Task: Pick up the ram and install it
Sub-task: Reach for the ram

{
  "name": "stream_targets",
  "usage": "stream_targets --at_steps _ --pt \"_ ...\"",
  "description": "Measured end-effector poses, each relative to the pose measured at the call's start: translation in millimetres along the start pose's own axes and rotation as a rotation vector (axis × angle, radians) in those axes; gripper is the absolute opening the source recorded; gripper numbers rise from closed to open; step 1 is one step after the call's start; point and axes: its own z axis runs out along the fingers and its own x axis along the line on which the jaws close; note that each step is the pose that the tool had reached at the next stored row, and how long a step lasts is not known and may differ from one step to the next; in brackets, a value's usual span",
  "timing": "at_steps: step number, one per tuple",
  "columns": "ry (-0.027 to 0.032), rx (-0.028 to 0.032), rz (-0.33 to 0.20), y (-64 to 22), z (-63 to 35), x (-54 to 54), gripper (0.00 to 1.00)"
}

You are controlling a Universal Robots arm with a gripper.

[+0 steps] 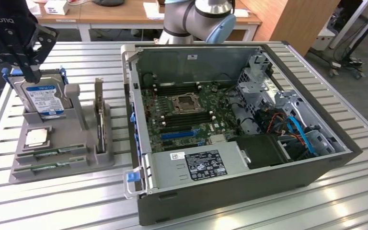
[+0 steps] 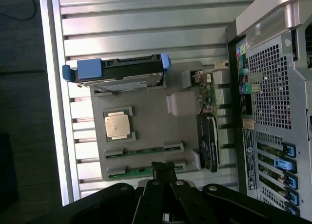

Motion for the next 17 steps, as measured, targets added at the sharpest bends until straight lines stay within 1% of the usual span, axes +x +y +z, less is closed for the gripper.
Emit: stream_targets --at_steps 10,17 --pt "0.0001 0.0000 -0.002 -0.3 -0.1 0.0 0.10" --pt "0.0010 -0.0004 -0.020 -0.4 -0.1 0.0 0.10"
